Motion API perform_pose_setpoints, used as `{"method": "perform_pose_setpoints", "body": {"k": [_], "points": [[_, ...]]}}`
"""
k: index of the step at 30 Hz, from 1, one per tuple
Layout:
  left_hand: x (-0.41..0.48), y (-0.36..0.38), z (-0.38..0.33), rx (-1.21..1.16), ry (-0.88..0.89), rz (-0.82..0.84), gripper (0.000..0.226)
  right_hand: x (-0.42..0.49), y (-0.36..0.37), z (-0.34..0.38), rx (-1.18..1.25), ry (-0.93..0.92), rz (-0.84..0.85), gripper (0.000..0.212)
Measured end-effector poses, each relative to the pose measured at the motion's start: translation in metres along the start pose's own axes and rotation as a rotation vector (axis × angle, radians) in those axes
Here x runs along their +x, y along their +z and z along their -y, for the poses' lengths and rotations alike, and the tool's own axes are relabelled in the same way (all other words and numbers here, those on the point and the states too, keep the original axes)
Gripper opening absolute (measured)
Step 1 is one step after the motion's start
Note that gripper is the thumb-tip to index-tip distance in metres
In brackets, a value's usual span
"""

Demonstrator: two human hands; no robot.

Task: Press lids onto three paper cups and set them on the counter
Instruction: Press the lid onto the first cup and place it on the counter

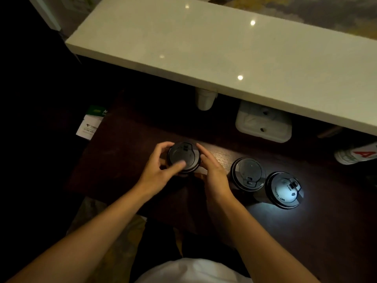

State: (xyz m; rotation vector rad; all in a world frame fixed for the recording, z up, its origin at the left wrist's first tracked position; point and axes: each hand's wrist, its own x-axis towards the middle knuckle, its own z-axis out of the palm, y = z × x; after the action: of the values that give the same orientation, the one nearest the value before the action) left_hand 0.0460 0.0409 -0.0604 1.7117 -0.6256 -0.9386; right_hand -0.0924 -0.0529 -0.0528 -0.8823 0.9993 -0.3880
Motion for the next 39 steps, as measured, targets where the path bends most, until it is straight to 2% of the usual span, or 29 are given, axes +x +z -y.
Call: {"method": "perform_pose_setpoints", "body": {"k": [2,5,9,12,15,18,21,23,25,27,29,33,36,39], "points": [[0.001,0.005,-0.002,-0.175,-0.090,-0.088,0.009,0.001,0.005,-0.002,-0.030,-0.015,-0.027,0.034],[0.006,0.015,-0.007,-0.226,-0.192,-0.212,0.026,0.006,0.013,-0.009,-0.083,-0.015,-0.067,0.030],[0.008,0.022,-0.001,-0.323,-0.299,-0.234,0.029,0.013,0.016,-0.012,-0.098,-0.029,-0.092,0.032],[0.004,0.026,0.001,-0.380,-0.305,-0.197,0.033,0.015,0.019,-0.010,-0.049,0.043,-0.108,0.036],[0.001,0.029,-0.001,-0.347,-0.268,-0.224,0.023,0.013,0.019,-0.015,0.017,0.120,-0.078,0.039],[0.002,0.028,0.007,-0.235,-0.214,-0.245,0.034,0.014,0.020,-0.019,0.033,0.112,-0.095,0.041],[0.007,0.026,0.026,-0.134,-0.192,-0.251,0.077,0.017,0.019,-0.019,0.004,0.084,-0.107,0.042],[0.011,0.027,0.038,-0.108,-0.179,-0.253,0.089,0.018,0.017,-0.020,-0.027,0.062,-0.097,0.042],[0.011,0.029,0.037,-0.126,-0.174,-0.254,0.077,0.021,0.015,-0.020,-0.068,0.013,-0.107,0.041],[0.008,0.034,0.029,-0.172,-0.151,-0.273,0.047,0.025,0.011,-0.016,-0.089,-0.031,-0.125,0.041],[0.003,0.041,0.021,-0.241,-0.135,-0.285,0.031,0.032,0.007,-0.007,-0.083,-0.030,-0.123,0.039],[-0.006,0.059,0.018,-0.342,-0.119,-0.303,0.036,0.050,0.005,0.013,-0.084,0.032,-0.079,0.024],[-0.008,0.076,0.017,-0.433,-0.193,-0.350,0.049,0.068,0.007,0.022,-0.095,0.119,-0.021,0.022],[-0.011,0.092,0.010,-0.515,-0.285,-0.407,0.052,0.080,0.008,0.029,-0.124,0.212,0.061,0.026]]}}
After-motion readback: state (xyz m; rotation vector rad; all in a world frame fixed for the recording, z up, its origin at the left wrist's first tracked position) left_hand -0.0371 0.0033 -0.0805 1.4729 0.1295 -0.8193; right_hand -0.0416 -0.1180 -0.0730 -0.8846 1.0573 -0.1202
